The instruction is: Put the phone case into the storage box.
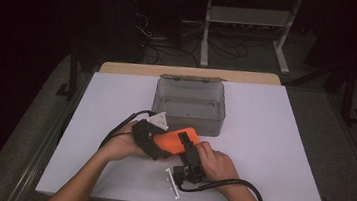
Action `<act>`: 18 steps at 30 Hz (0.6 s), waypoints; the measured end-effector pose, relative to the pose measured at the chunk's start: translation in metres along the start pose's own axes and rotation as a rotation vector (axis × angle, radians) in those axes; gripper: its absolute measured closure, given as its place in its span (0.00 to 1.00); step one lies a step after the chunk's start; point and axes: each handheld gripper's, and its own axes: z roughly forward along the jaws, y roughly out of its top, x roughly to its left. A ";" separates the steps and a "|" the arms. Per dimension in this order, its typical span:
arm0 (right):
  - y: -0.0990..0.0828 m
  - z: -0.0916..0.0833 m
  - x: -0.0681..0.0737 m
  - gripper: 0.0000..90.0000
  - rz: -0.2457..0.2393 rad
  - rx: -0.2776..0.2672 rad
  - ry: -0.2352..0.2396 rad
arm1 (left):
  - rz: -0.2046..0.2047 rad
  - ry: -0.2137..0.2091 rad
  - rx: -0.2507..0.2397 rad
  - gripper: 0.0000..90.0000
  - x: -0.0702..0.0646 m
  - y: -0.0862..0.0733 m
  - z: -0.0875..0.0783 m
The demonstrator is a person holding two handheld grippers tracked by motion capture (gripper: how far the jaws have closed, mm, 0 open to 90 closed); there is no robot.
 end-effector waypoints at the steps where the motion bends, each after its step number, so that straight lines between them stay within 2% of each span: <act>1: 0.000 0.000 0.000 0.14 -0.003 0.002 0.000 | -0.001 0.000 0.003 0.17 0.000 0.000 0.000; 8: 0.001 0.000 0.002 0.24 -0.009 0.006 0.019 | -0.001 0.002 0.003 0.17 0.000 0.000 0.000; 18: 0.002 0.000 0.003 0.31 -0.020 0.006 0.027 | 0.001 -0.002 0.008 0.17 0.000 0.000 0.001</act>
